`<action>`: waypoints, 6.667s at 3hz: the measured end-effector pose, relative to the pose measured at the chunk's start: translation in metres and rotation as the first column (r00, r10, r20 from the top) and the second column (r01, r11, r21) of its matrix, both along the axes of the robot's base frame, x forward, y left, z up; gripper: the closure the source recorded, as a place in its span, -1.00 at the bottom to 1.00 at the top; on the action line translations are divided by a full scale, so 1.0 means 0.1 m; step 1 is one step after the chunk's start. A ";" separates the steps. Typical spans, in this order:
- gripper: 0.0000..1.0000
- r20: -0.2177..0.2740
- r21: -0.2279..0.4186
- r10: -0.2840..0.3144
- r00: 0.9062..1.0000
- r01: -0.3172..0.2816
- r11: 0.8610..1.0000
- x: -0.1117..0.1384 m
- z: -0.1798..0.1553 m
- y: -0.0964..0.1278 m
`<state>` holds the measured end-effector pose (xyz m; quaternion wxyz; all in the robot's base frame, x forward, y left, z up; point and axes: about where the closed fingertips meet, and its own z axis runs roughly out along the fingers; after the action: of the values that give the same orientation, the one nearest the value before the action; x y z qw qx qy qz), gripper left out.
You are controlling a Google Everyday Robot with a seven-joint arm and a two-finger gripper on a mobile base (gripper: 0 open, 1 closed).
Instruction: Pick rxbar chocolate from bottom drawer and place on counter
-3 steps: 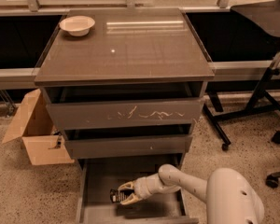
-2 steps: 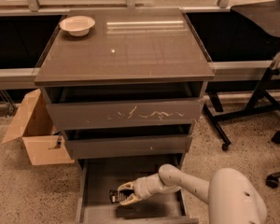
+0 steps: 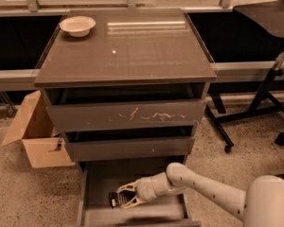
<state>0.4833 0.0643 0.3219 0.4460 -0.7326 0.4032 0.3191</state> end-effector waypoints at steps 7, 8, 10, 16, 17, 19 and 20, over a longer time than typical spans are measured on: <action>1.00 0.435 0.346 -0.087 0.896 -0.078 0.935 -0.23 2.65 -0.94; 1.00 0.445 0.355 -0.095 0.890 -0.077 0.932 -0.19 2.70 -0.95; 1.00 0.529 0.410 -0.130 0.838 -0.118 0.904 0.22 3.27 -1.01; 1.00 0.789 0.221 -0.026 0.614 -0.244 0.944 0.74 5.30 -1.12; 1.00 0.802 0.187 -0.013 0.597 -0.231 0.955 0.89 5.53 -1.23; 1.00 0.810 0.075 0.057 0.584 -0.198 0.977 1.39 6.07 -1.41; 1.00 0.809 0.047 0.071 0.583 -0.186 0.981 1.69 6.23 -1.40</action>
Offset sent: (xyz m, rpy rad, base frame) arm -0.0439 -0.0480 0.1641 0.1247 -0.3353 0.1017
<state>0.6522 -0.0753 0.9453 0.6009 -0.7949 0.0833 0.0109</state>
